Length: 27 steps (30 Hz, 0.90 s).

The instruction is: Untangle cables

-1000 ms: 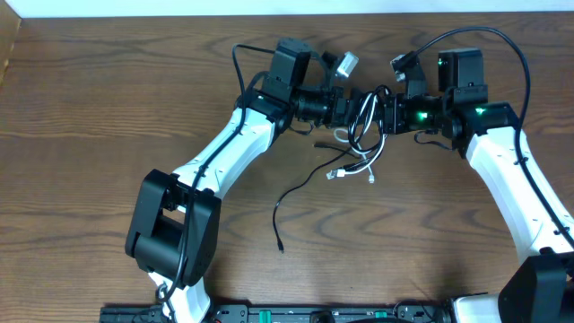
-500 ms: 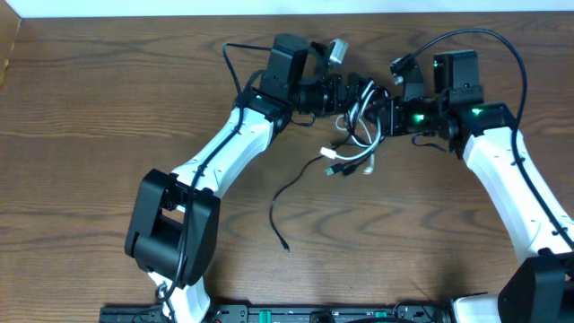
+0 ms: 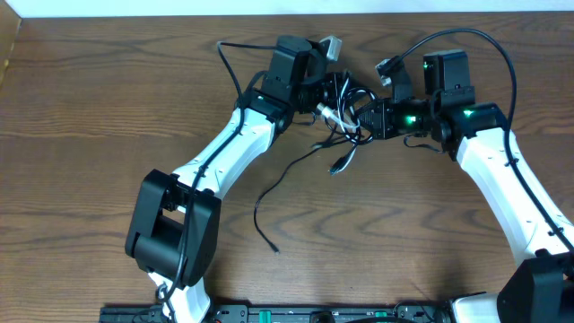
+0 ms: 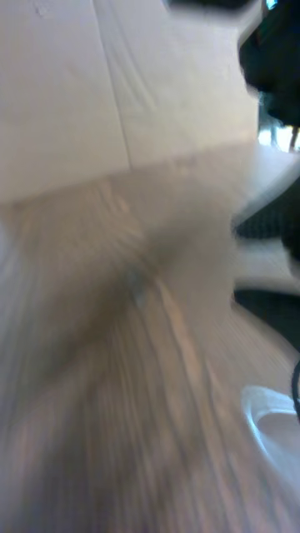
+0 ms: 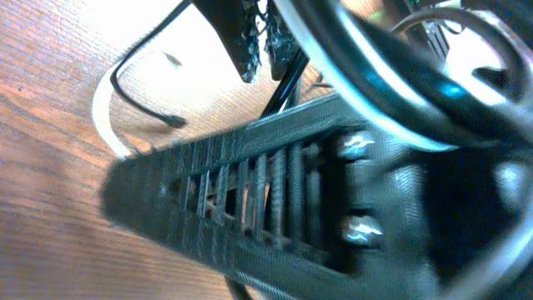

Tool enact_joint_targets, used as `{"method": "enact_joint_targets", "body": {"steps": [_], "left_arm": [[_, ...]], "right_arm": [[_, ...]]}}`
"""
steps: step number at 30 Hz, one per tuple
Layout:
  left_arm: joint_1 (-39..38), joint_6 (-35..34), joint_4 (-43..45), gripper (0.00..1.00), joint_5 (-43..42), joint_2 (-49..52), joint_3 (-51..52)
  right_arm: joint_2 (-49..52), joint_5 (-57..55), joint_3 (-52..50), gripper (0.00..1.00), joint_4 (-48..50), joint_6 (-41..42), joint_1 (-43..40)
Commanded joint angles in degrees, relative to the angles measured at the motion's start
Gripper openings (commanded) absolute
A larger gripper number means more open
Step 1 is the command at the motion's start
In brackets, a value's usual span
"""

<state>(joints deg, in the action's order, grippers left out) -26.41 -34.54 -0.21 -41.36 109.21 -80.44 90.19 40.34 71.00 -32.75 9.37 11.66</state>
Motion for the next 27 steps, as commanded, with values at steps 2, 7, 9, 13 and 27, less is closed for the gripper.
{"method": "enact_joint_targets", "body": {"steps": [2, 7, 9, 13, 27], "left_arm": [[0.3, 7.4, -5.2, 0.07, 11.8, 0.1, -0.3], [1.4, 11.8, -10.4, 0.07, 21.5, -0.2, -0.3], [2.1, 12.1, -12.9, 0.07, 25.6, -0.7, -0.3], [3.3, 14.9, -16.6, 0.08, 29.2, -2.2, -0.3], [3.7, 20.2, -26.7, 0.07, 38.4, -13.1, -0.3]], "right_arm": [[-2.0, 3.7, 0.6, 0.01, -0.5, -1.7, -1.0], [-2.1, 1.7, 0.6, 0.01, -2.7, -1.7, -4.1], [-2.1, -1.9, 0.6, 0.01, -4.6, -0.8, -5.7], [-2.1, -16.3, 0.6, 0.01, -9.8, 3.8, -8.9], [-2.1, -47.7, 0.5, 0.32, -20.5, 10.0, -11.1]]}}
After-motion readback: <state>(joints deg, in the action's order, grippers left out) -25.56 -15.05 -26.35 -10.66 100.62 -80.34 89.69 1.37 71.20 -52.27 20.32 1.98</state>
